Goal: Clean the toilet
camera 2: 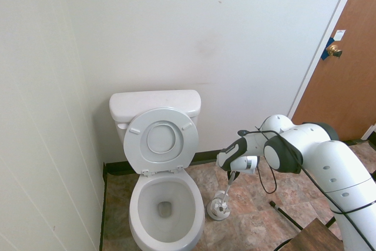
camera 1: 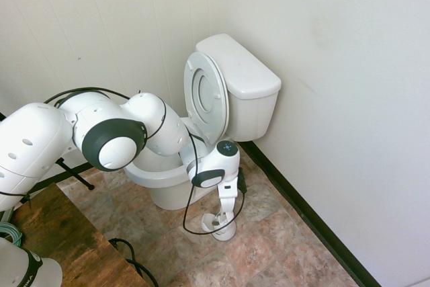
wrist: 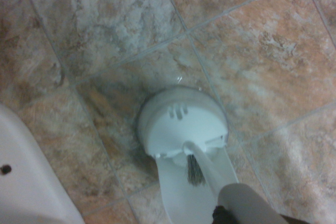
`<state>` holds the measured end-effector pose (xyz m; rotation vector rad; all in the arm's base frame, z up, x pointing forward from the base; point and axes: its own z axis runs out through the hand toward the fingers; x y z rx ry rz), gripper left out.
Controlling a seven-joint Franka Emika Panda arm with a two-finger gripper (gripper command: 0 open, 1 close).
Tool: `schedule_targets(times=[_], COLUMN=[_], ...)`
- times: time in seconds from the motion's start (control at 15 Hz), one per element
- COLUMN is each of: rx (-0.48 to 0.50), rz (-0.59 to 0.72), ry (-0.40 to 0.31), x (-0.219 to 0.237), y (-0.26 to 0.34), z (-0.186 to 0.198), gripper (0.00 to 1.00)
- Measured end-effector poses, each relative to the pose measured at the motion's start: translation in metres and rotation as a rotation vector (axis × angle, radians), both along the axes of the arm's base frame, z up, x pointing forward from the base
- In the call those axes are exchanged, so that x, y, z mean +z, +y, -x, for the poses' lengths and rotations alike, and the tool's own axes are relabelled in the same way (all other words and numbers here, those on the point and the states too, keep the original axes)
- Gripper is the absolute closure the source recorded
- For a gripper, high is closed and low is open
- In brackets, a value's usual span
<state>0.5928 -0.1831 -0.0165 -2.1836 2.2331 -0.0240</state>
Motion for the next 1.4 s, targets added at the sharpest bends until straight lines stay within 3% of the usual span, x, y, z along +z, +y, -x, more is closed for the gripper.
schedule_targets(times=[0.33, 0.67, 1.13, 1.4], rx=[0.008, 0.021, 0.084, 0.152], rz=[-0.006, -0.011, 0.023, 0.032], ry=[-0.031, -0.047, -0.083, -0.091], x=[0.004, 0.041, 0.155, 0.239], y=[0.035, 0.037, 0.05, 0.073], z=[0.054, 0.065, 0.119, 0.121], gripper=[1.0, 1.0, 1.0, 1.0])
